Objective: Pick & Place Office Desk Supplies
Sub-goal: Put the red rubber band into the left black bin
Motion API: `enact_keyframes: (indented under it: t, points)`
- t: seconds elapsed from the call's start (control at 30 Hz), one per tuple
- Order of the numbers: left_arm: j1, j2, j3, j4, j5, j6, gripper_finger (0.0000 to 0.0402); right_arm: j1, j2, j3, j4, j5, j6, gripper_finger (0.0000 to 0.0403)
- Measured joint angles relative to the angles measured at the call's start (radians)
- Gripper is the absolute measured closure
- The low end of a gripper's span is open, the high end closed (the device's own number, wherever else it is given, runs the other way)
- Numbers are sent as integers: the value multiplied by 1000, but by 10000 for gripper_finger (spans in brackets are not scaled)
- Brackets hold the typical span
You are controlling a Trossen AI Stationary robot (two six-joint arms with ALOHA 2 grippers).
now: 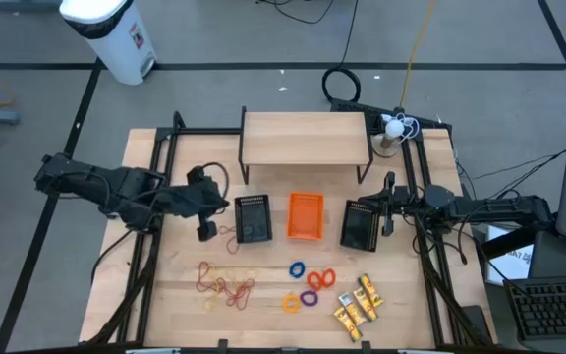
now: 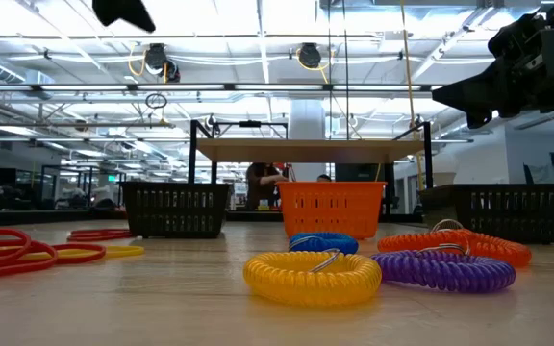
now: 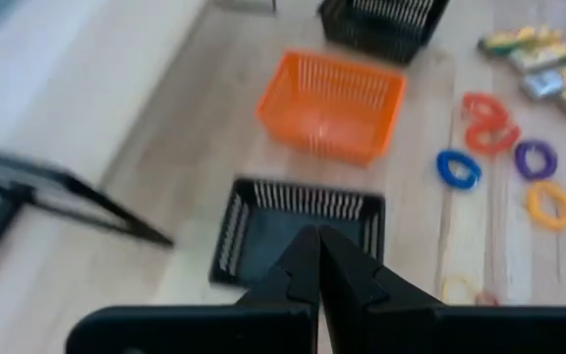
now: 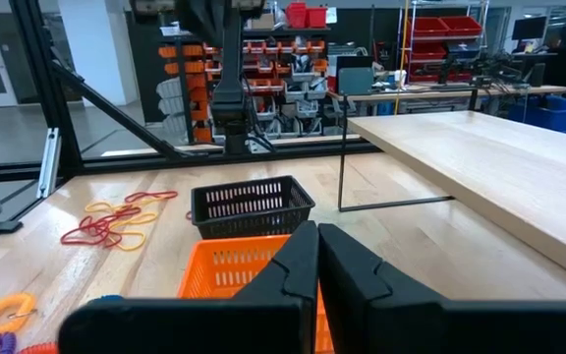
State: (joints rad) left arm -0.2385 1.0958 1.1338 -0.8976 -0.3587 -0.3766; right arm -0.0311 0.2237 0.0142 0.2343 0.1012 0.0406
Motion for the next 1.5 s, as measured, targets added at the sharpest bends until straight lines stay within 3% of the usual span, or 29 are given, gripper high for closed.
enact_keyframes:
  t: [0.2,0.33,0.5,0.73,0.9,1.2,1.33,1.5]
  points:
    - [14,107,-98,-100,134,-81,400,0,0,0,-1,-1,0,399]
    - [3,191,-200,-93,183,-123,375,0,0,0,-1,-1,0,399]
    - [3,299,-282,-5,219,-66,306,0,0,0,0,-1,0,399]
    - [22,416,-289,83,208,112,183,0,0,0,0,-1,1,399]
    - [79,497,-289,87,219,143,153,0,0,0,0,-1,1,399]
    - [184,584,-283,137,339,222,201,0,1,0,-8,-1,1,399]
    - [191,600,-282,139,354,226,263,0,3,0,-9,-1,0,399]
    - [184,602,-282,146,346,213,374,0,5,0,-8,-1,0,399]
